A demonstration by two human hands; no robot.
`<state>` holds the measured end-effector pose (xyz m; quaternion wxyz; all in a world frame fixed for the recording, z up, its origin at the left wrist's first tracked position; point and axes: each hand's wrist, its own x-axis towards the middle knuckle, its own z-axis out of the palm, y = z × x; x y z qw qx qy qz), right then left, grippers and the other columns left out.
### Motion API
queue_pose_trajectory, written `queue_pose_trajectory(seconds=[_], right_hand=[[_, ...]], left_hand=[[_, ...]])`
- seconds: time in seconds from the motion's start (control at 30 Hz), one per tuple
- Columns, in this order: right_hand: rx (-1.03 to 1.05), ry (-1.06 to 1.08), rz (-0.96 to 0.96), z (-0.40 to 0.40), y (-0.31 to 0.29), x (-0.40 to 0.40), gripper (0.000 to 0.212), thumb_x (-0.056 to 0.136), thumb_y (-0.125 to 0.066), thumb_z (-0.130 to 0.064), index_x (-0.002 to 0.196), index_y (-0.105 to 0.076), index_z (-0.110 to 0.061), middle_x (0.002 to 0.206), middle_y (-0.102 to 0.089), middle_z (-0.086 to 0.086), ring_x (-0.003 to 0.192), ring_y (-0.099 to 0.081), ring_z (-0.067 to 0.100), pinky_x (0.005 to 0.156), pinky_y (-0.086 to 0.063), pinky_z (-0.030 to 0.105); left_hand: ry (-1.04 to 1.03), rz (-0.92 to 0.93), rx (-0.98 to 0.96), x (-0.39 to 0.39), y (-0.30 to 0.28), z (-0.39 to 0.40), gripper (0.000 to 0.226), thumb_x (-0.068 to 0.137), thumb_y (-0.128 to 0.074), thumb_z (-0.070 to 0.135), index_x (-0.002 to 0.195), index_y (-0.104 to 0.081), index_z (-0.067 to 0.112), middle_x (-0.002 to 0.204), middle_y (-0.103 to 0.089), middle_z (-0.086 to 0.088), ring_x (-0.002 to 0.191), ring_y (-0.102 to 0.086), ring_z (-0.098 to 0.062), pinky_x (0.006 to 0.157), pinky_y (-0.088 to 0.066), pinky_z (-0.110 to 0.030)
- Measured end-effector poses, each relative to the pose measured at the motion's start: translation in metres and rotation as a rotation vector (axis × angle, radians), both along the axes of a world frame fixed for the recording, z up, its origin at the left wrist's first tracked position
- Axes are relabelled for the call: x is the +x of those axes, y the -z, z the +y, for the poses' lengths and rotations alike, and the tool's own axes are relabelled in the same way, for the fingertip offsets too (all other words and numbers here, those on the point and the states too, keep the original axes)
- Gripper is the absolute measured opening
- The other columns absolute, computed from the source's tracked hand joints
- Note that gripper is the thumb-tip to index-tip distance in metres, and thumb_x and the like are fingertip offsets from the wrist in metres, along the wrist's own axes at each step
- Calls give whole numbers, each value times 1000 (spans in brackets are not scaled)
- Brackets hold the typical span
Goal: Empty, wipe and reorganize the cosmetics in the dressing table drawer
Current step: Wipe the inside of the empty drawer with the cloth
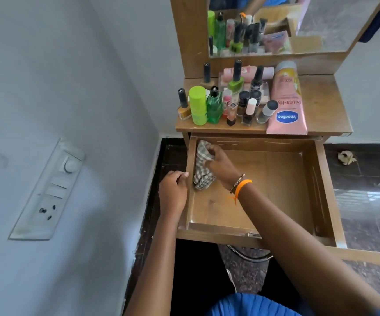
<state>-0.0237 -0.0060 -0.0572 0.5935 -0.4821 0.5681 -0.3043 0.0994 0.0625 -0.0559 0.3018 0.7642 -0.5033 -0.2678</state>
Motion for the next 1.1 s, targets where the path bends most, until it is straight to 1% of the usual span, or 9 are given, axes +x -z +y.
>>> queue_pose_trajectory(seconds=[0.13, 0.27, 0.47, 0.53, 0.63, 0.67, 0.77, 0.93, 1.1], right_hand=[[-205, -381, 412, 37, 8, -4, 32, 78, -51, 7, 108, -56, -2, 107, -61, 17, 91, -52, 23, 76, -38, 26], [-249, -795, 528, 63, -4, -11, 36, 74, -48, 11, 100, -67, -4, 105, -67, 16, 88, -58, 23, 71, -41, 25], [-220, -940, 635, 61, -12, -10, 40, 78, -44, 11, 107, -66, -6, 113, -66, 16, 104, -59, 30, 79, -44, 28], [-199, -947, 695, 59, -12, -11, 38, 80, -43, 8, 104, -68, -7, 110, -67, 15, 97, -61, 30, 76, -45, 28], [-112, -981, 726, 50, -14, -28, 37, 80, -41, 7, 103, -67, -5, 90, -62, 10, 74, -54, 21, 56, -44, 20], [-82, -954, 701, 45, -14, -40, 38, 79, -41, 8, 103, -67, -5, 87, -60, 7, 72, -52, 18, 53, -42, 16], [-117, -610, 540, 30, -9, -85, 35, 74, -43, 15, 95, -67, -1, 86, -61, 10, 83, -53, 18, 69, -43, 24], [40, 479, 122, 13, 7, -146, 22, 81, -48, 9, 95, -62, -3, 87, -61, 12, 91, -59, 27, 71, -47, 28], [116, 651, -127, -7, 3, -102, 20, 85, -42, 9, 94, -52, -5, 89, -57, 15, 86, -61, 33, 67, -53, 40]], left_hand=[[-4, -4, -6, 1, 3, -1, 22, 94, -52, 20, 99, -69, 5, 96, -64, -6, 80, -52, -10, 70, -36, -19], [-13, -33, -11, -2, 2, -1, 23, 95, -50, 20, 99, -68, 5, 96, -63, -6, 79, -51, -10, 67, -34, -19], [31, -153, 20, -12, -2, 5, 28, 99, -41, 24, 110, -58, 5, 109, -56, -5, 83, -48, -9, 68, -36, -22], [65, -200, 29, -15, -2, 6, 29, 99, -40, 27, 113, -53, 6, 113, -52, -5, 88, -47, -10, 69, -36, -23], [158, -282, 69, -18, 1, 7, 40, 96, -45, 30, 129, -40, 8, 128, -42, -8, 109, -47, -20, 76, -42, -27], [195, -310, 95, -19, 2, 7, 49, 95, -48, 28, 138, -31, 9, 136, -37, -9, 117, -45, -23, 81, -45, -29], [228, -349, 162, -22, 6, 5, 74, 93, -53, 18, 149, -5, 13, 149, -20, -13, 131, -35, -30, 96, -44, -36], [232, -405, 153, -22, 10, 4, 85, 90, -56, 13, 149, 5, 16, 152, -16, -16, 132, -35, -33, 97, -47, -39], [252, -422, 161, -21, 10, 4, 85, 91, -54, 10, 148, 8, 14, 151, -22, -17, 134, -34, -33, 100, -42, -42]])
